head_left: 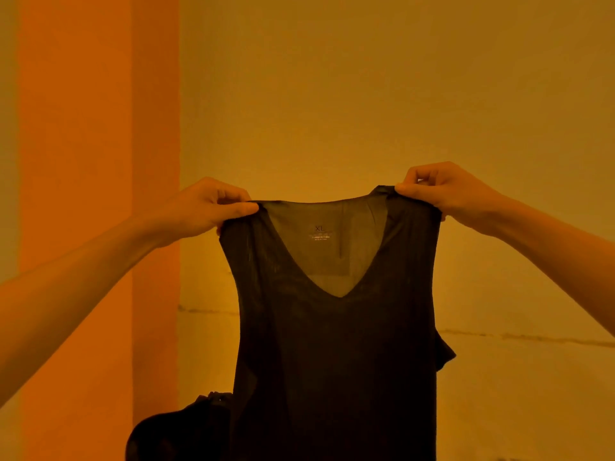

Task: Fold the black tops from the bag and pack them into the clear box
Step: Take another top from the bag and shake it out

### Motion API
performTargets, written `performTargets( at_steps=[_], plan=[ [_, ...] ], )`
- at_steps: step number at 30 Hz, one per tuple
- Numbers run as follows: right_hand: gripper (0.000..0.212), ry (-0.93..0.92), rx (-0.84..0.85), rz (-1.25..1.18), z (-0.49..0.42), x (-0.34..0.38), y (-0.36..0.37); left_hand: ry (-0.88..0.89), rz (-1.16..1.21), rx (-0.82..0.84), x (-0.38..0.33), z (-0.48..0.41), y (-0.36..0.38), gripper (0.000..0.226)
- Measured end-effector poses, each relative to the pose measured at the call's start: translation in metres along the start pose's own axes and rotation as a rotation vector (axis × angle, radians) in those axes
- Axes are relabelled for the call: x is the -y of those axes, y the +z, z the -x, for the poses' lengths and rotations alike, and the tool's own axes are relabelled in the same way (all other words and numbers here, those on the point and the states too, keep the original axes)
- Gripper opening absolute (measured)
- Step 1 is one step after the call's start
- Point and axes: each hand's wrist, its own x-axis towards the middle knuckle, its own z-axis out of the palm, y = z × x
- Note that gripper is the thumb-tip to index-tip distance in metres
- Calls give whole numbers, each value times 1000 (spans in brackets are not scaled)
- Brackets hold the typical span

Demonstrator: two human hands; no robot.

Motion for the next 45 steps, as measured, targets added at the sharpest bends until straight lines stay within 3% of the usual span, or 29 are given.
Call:
performTargets(
  at_steps=[5,10,18,24,30,34,40,45],
  plan=[
    [29,-45,-9,-57,1,-6,-2,38,103,-136,6,-2,5,8],
    [38,-104,-48,-131,1,-13,-5,40,167,-239,7,-3,6,11],
    [40,-149,-184,-159,6,0,-10,97,46,-382,-4,-4,-1,2],
    [25,-167,-221,-190,20,22,-16,131,24,-411,-30,6,-11,6],
    [21,-187,-227,-204,57,55,-23,140,172,-421,-59,41,-12,16],
    [16,-205,-206,-250,84,82,-30,175,248,-369,-81,60,-23,10],
    [15,-217,-235,-279,92,99,-39,203,370,-371,-83,67,-33,37],
    [20,-102,-165,-213,87,68,-18,116,340,-356,-63,61,-11,12]
  ],
)
